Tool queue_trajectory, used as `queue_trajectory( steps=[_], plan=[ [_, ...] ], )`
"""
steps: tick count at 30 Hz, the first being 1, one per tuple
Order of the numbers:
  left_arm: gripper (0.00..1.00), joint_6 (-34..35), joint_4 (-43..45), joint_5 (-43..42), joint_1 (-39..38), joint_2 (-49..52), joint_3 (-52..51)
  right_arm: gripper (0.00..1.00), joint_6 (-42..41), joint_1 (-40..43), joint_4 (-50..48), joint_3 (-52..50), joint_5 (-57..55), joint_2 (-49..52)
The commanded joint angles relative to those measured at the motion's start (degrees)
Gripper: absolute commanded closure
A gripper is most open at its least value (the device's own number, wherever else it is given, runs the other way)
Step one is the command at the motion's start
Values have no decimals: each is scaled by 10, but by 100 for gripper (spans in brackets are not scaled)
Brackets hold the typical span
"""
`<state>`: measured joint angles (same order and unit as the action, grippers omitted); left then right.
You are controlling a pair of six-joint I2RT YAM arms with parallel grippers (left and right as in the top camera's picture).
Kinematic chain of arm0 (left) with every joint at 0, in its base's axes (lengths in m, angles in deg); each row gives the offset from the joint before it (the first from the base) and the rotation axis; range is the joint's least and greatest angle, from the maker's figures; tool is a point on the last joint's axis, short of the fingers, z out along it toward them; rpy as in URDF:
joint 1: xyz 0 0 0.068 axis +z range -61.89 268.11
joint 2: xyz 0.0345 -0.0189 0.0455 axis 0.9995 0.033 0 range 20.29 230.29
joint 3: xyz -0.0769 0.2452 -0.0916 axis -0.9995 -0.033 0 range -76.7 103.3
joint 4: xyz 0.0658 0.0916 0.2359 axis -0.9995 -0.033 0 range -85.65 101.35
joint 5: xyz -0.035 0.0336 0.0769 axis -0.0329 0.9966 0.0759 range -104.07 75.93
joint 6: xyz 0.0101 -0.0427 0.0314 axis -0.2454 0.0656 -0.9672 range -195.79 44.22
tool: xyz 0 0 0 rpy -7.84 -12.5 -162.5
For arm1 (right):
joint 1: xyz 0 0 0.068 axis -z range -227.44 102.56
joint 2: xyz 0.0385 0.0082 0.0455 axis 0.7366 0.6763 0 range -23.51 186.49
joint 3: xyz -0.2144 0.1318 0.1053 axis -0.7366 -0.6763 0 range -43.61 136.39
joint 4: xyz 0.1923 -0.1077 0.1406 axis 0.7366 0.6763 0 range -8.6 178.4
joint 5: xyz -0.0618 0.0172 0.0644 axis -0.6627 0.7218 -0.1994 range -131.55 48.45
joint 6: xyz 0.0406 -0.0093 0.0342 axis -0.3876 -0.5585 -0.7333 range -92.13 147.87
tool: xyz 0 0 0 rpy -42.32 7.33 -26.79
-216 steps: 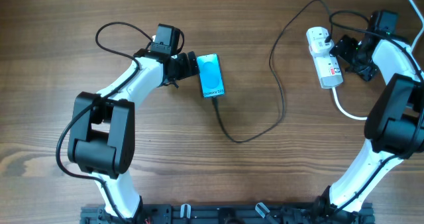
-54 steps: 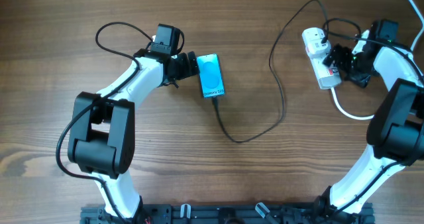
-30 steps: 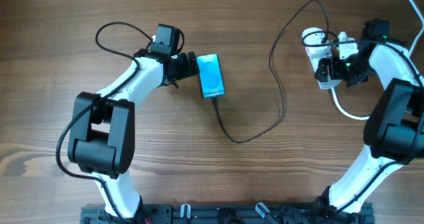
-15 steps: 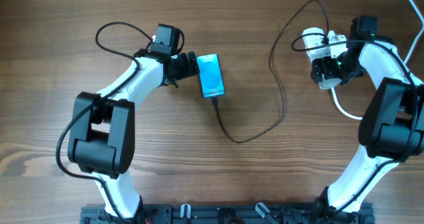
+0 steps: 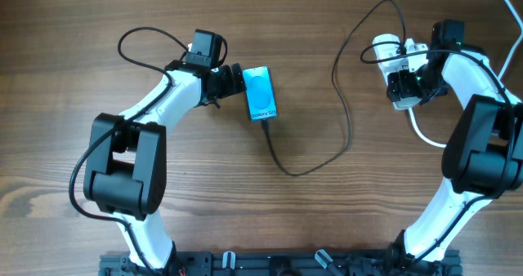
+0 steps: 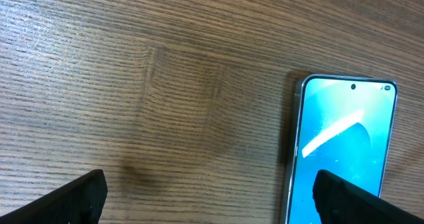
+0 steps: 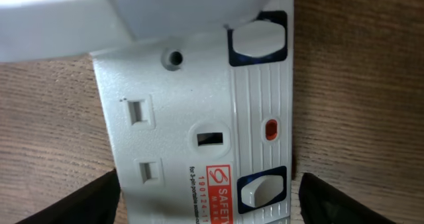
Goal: Plug charger to phone and switch on socket
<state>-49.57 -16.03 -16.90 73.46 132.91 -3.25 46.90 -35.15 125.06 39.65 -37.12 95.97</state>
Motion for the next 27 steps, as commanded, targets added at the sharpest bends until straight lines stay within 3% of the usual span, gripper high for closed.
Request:
queue_trajectory(
  steps=[1, 3, 15, 17, 18, 27],
  plan=[
    [0, -2, 2, 8, -1, 6, -2, 20, -56, -1, 1, -5, -6, 15],
    [0, -2, 2, 8, -1, 6, -2, 25, -76, -1, 1, -5, -6, 15],
    [0, -2, 2, 8, -1, 6, -2, 23, -117, -1, 30, -5, -6, 15],
    [0, -2, 2, 8, -1, 6, -2, 15, -117, -1, 29, -5, -6, 15],
    [0, -2, 2, 8, -1, 6, -2, 0, -117, -1, 26, -5, -6, 15],
    [0, -2, 2, 8, -1, 6, -2, 0, -122, -1, 57, 85, -6, -8]
  ],
)
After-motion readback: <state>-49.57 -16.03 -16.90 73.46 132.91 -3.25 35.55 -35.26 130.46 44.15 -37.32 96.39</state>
